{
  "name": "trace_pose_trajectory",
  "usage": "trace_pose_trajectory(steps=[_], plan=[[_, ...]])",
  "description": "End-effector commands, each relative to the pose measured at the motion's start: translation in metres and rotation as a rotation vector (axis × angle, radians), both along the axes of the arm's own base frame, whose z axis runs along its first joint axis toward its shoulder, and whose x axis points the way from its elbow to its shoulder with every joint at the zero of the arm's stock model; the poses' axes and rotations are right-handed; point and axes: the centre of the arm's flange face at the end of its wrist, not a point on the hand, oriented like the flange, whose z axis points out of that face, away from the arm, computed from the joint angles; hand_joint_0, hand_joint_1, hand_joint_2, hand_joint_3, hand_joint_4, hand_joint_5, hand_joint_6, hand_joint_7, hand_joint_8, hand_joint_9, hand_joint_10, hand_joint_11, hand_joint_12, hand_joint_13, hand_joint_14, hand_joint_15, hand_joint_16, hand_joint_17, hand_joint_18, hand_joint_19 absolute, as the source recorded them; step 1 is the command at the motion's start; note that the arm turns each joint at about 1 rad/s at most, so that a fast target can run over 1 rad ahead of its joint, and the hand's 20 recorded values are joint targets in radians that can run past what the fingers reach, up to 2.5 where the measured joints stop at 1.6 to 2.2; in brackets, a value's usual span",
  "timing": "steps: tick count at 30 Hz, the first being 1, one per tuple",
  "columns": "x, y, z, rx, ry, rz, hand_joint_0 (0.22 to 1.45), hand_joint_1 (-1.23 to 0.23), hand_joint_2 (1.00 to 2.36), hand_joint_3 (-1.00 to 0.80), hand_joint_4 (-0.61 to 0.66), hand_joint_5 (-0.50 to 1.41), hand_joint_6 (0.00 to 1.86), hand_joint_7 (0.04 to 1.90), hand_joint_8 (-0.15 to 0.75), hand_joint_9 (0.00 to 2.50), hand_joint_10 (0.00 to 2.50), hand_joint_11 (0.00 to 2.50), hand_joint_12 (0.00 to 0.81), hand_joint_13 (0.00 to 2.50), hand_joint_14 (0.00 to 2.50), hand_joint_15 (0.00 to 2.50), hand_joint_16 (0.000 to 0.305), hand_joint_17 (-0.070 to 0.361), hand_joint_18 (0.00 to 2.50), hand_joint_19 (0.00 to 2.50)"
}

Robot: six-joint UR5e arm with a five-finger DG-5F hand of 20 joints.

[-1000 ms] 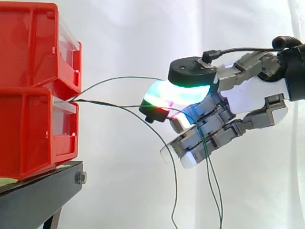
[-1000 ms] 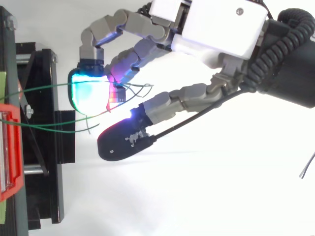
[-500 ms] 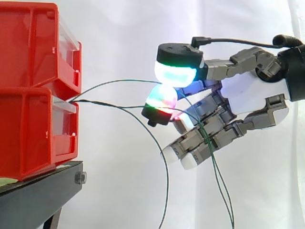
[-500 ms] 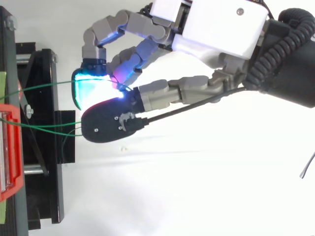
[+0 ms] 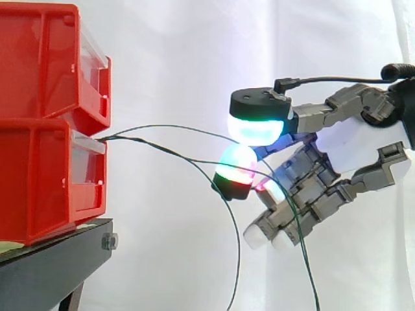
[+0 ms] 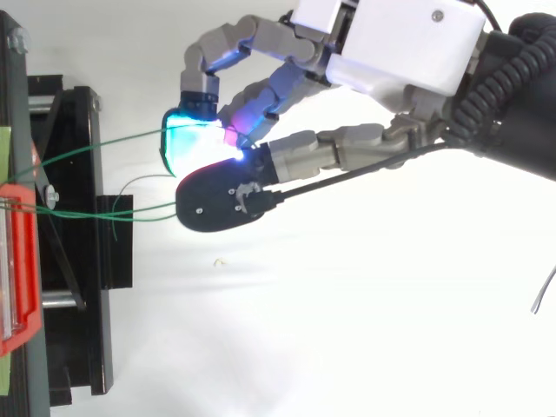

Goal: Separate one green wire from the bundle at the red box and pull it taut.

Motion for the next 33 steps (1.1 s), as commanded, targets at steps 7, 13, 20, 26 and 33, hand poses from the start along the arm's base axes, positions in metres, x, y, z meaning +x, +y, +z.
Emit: trace_pose_trajectory(steps=[7, 13, 20, 26, 33], plan=[[-0.001, -0.001, 0.000, 0.002, -0.001, -0.015, 0.45, -0.65, 1.00, -0.50, 0.01, -0.18, 0.73, 0.94, 0.267, 1.08, 0.01, 1.24, 0.421, 0.80, 0.02, 0.63, 0.059, 0.132, 0.53, 0.47], [-0.001, -0.001, 0.000, 0.002, 0.000, -0.011, 0.45, -0.66, 1.00, -0.50, 0.02, -0.19, 0.72, 0.95, 0.273, 1.05, 0.01, 1.23, 0.425, 0.89, 0.02, 0.79, 0.059, 0.134, 0.60, 0.51], [0.000, 0.002, 0.000, 0.004, -0.002, -0.006, 0.48, -0.66, 1.00, -0.50, 0.03, -0.18, 0.73, 0.95, 0.261, 1.06, 0.01, 1.26, 0.409, 0.92, 0.03, 0.84, 0.057, 0.128, 0.63, 0.54], [0.001, 0.006, 0.002, 0.006, -0.006, -0.006, 0.55, -0.60, 1.00, -0.50, 0.02, -0.18, 0.77, 0.94, 0.238, 1.12, 0.01, 1.33, 0.383, 0.98, 0.03, 0.90, 0.051, 0.114, 0.66, 0.58], [0.004, 0.009, 0.013, 0.017, -0.030, -0.010, 0.57, -0.54, 1.00, -0.50, 0.03, -0.18, 0.79, 0.94, 0.235, 1.15, 0.01, 1.37, 0.382, 1.00, 0.03, 0.92, 0.050, 0.111, 0.69, 0.59]])
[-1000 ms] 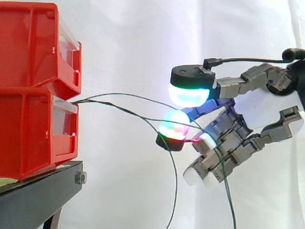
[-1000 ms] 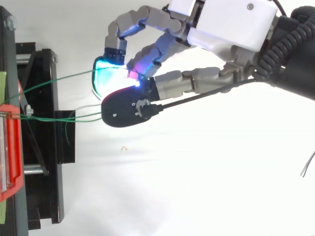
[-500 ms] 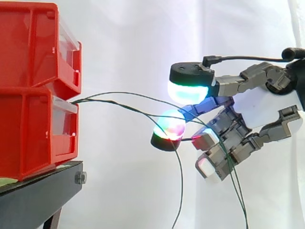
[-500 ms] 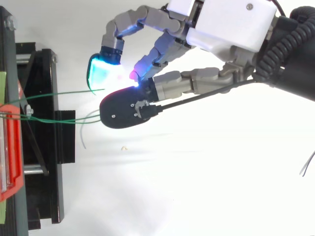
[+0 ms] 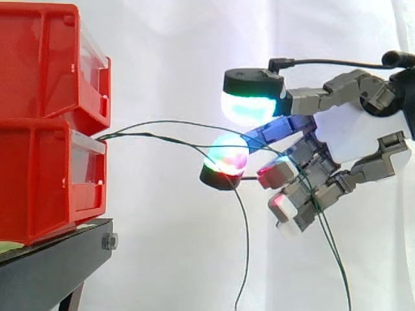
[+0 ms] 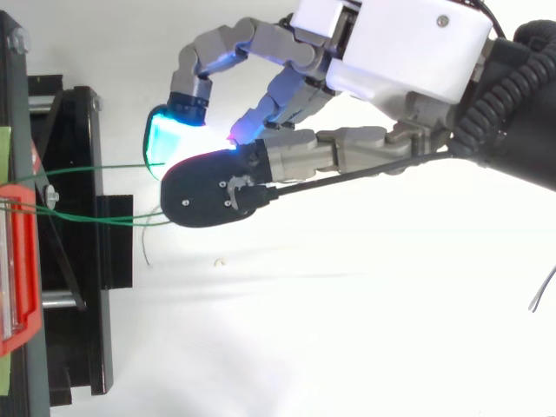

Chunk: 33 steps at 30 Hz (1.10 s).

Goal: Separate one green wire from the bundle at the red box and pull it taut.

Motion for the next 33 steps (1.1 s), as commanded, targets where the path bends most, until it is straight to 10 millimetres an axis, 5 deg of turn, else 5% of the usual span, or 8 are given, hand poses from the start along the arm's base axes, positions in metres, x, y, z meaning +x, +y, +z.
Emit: trace_pose_trajectory(steps=[1, 21, 33], plan=[[0.0013, 0.0020, 0.0061, 0.008, -0.013, -0.001, 0.57, -0.53, 1.00, -0.50, 0.03, -0.18, 0.80, 0.93, 0.229, 1.15, 0.02, 1.37, 0.383, 1.00, 0.03, 0.91, 0.050, 0.112, 0.69, 0.59], [0.0027, 0.0102, 0.0095, 0.026, -0.026, 0.005, 0.60, -0.66, 1.00, -0.45, 0.08, -0.19, 0.86, 0.93, 0.230, 1.16, 0.01, 1.38, 0.385, 1.00, 0.03, 0.88, 0.049, 0.111, 0.72, 0.59], [0.0030, 0.0102, 0.0084, 0.026, -0.024, 0.005, 0.60, -0.69, 1.02, -0.16, 0.05, -0.17, 0.92, 0.98, 0.268, 1.19, 0.01, 1.37, 0.409, 1.01, 0.02, 0.85, 0.052, 0.118, 0.77, 0.57]])
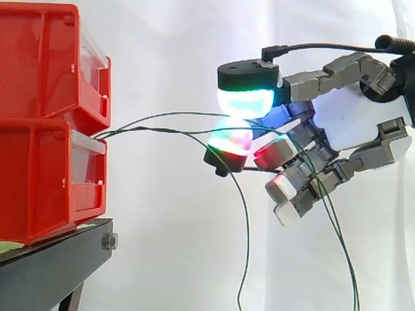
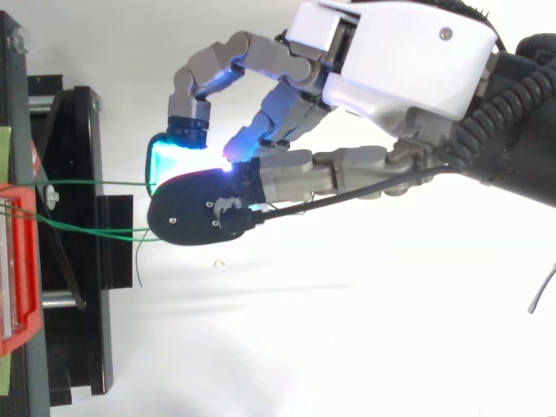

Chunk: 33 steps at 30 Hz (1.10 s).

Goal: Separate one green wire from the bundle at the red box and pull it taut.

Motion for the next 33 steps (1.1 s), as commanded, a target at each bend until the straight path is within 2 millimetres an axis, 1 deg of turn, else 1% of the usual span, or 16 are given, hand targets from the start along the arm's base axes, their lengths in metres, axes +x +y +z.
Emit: trace_pose_trajectory(steps=[1, 9, 11, 13, 14, 18, 20, 22, 23, 26, 33], plan=[[-0.0002, 0.0000, 0.0007, 0.000, -0.001, 0.000, 0.60, -0.70, 1.02, -0.15, 0.05, -0.16, 0.92, 0.98, 0.273, 1.19, 0.01, 1.37, 0.411, 1.01, 0.03, 0.84, 0.053, 0.118, 0.77, 0.57], [-0.0002, 0.0000, 0.0007, 0.002, -0.001, 0.000, 0.60, -0.72, 1.02, -0.09, 0.01, -0.15, 0.91, 1.05, 0.272, 1.20, 0.01, 1.35, 0.416, 0.97, 0.02, 0.77, 0.053, 0.120, 0.78, 0.55], [-0.0002, 0.0000, 0.0007, 0.003, -0.002, -0.001, 0.60, -0.73, 1.02, -0.08, -0.02, -0.14, 0.90, 1.09, 0.270, 1.17, 0.02, 1.28, 0.419, 0.90, 0.02, 0.71, 0.053, 0.120, 0.75, 0.53], [0.0002, 0.0012, -0.0004, 0.014, -0.005, -0.002, 0.60, -0.74, 1.02, -0.07, -0.02, -0.14, 0.90, 1.10, 0.274, 1.17, 0.02, 1.27, 0.418, 0.89, 0.02, 0.68, 0.052, 0.118, 0.73, 0.53], [-0.0001, 0.0011, 0.0007, 0.018, -0.008, -0.004, 0.60, -0.74, 1.02, -0.06, -0.03, -0.14, 0.90, 1.10, 0.274, 1.14, 0.02, 1.18, 0.418, 0.84, 0.02, 0.62, 0.053, 0.118, 0.71, 0.51], [0.0004, 0.0018, -0.0005, 0.053, -0.018, -0.007, 0.60, -0.75, 1.02, -0.06, -0.04, -0.13, 0.89, 1.10, 0.267, 1.12, 0.02, 1.05, 0.411, 0.77, 0.02, 0.52, 0.053, 0.119, 0.68, 0.48], [0.0006, 0.0024, 0.0007, 0.079, -0.031, -0.008, 0.60, -0.75, 1.02, -0.06, -0.04, -0.13, 0.89, 1.11, 0.271, 1.08, 0.02, 0.90, 0.408, 0.73, 0.02, 0.45, 0.052, 0.117, 0.65, 0.44], [0.0006, 0.0042, 0.0004, 0.116, -0.040, -0.009, 0.60, -0.75, 1.02, -0.05, -0.04, -0.13, 0.89, 1.11, 0.266, 1.07, 0.02, 0.88, 0.406, 0.72, 0.02, 0.45, 0.052, 0.117, 0.63, 0.44], [0.0006, 0.0042, 0.0004, 0.121, -0.042, -0.011, 0.60, -0.76, 1.01, -0.06, -0.04, -0.13, 0.89, 1.11, 0.262, 1.05, 0.02, 0.83, 0.407, 0.70, 0.01, 0.41, 0.052, 0.117, 0.62, 0.42], [0.0013, 0.0062, 0.0004, 0.150, -0.053, -0.007, 0.60, -0.76, 1.01, -0.06, -0.04, -0.13, 0.89, 1.11, 0.259, 1.04, 0.02, 0.79, 0.406, 0.69, 0.01, 0.41, 0.052, 0.117, 0.60, 0.41], [0.0022, 0.0092, -0.0018, 0.176, -0.052, 0.016, 0.60, -0.76, 1.01, -0.06, -0.04, -0.13, 0.89, 1.12, 0.259, 1.04, 0.02, 0.79, 0.408, 0.68, 0.01, 0.41, 0.052, 0.117, 0.59, 0.40]])
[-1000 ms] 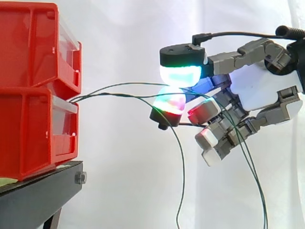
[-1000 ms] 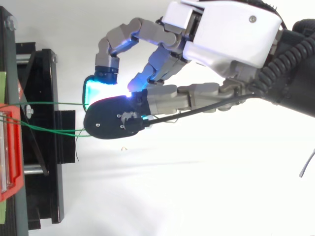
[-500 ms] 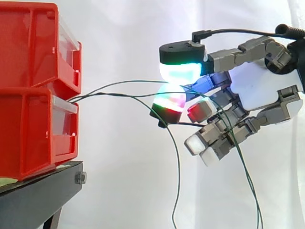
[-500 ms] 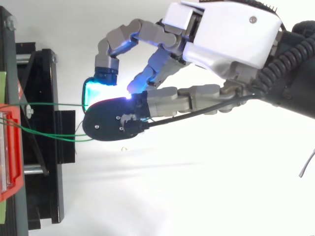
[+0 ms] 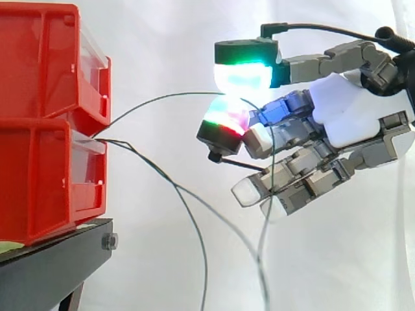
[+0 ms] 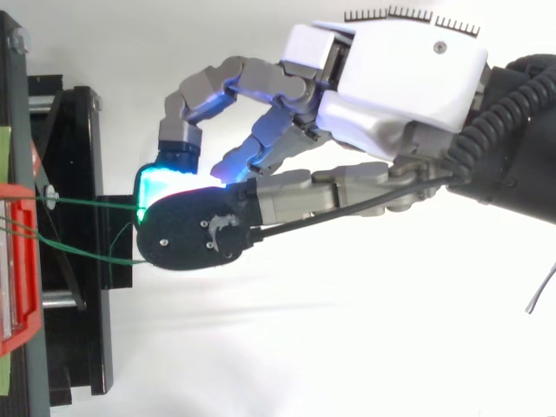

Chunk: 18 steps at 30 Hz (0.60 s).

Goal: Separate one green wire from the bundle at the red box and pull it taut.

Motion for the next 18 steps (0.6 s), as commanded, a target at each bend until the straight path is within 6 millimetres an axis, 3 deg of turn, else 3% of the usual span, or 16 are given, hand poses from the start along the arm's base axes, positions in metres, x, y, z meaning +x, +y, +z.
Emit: trace_pose_trajectory(steps=[1, 13, 18], plan=[[0.000, 0.001, -0.001, 0.010, 0.001, 0.011, 0.60, -0.76, 1.01, -0.05, -0.04, -0.13, 0.89, 1.12, 0.259, 1.04, 0.02, 0.79, 0.408, 0.68, 0.01, 0.40, 0.052, 0.118, 0.59, 0.40], [-0.006, 0.001, -0.023, 0.039, 0.029, 0.005, 0.59, -0.76, 1.01, -0.05, -0.04, -0.12, 0.89, 1.13, 0.264, 1.04, 0.02, 0.80, 0.412, 0.68, 0.01, 0.41, 0.053, 0.119, 0.59, 0.41], [-0.012, 0.002, -0.046, 0.062, 0.057, 0.024, 0.60, -0.76, 1.01, -0.05, -0.04, -0.12, 0.89, 1.13, 0.262, 1.05, 0.02, 0.82, 0.415, 0.69, 0.01, 0.42, 0.053, 0.120, 0.58, 0.41]])
